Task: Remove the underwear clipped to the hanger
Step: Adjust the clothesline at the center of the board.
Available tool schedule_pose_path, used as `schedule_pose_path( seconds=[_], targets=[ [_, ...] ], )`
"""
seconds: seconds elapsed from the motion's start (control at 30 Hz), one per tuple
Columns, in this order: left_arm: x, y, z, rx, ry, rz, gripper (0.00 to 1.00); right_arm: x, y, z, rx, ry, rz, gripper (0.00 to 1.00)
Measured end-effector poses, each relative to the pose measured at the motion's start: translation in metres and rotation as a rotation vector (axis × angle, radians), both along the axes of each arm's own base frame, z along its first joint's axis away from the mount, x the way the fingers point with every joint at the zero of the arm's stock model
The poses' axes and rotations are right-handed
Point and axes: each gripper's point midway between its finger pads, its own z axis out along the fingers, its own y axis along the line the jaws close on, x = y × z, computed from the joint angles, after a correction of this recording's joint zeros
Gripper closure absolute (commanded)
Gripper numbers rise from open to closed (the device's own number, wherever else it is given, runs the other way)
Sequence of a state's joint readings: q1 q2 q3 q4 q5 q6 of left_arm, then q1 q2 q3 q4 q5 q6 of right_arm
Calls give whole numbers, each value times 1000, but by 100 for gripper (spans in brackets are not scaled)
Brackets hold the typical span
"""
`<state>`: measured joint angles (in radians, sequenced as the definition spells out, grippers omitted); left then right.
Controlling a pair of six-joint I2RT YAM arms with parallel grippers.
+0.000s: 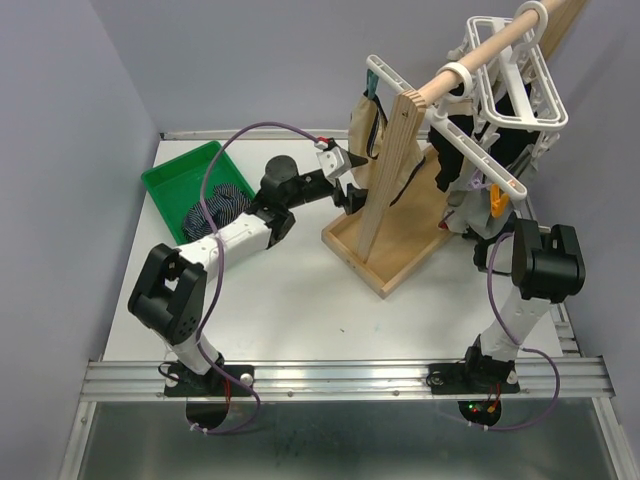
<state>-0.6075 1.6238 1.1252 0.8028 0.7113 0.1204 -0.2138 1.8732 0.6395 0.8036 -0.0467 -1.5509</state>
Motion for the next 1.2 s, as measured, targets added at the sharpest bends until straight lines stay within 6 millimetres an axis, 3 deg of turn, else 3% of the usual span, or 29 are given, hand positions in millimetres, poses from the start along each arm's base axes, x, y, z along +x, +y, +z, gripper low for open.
schedule_pose_path(
  seconds=[0.17,0.27,0.37,0.43,0.5,0.67,0.83,0.93,1.2],
  targets=[
    [-6,-4,7,-23,-2,-11,12,-15,5,11,20,-9,20,87],
    [-3,3,12,-39,1,43,12,-26,3,27,38,-16,7,71],
    [-1,13,24,-59,-2,100,12,-36,-1,45,67,-23,-17,45],
    [1,25,41,-85,-17,154,12,-43,-1,54,86,-19,-28,31],
    [3,42,63,-119,-37,219,12,-53,-1,56,110,8,-42,24],
    [6,77,103,-191,-75,326,12,-72,3,52,147,60,-60,17],
    [29,96,128,-231,-70,379,12,-92,8,34,227,139,-94,8],
    [56,96,145,-252,-69,371,12,-102,13,29,306,166,-118,3],
    [108,69,144,-240,-30,255,12,-114,39,27,526,244,-133,0]
  ],
)
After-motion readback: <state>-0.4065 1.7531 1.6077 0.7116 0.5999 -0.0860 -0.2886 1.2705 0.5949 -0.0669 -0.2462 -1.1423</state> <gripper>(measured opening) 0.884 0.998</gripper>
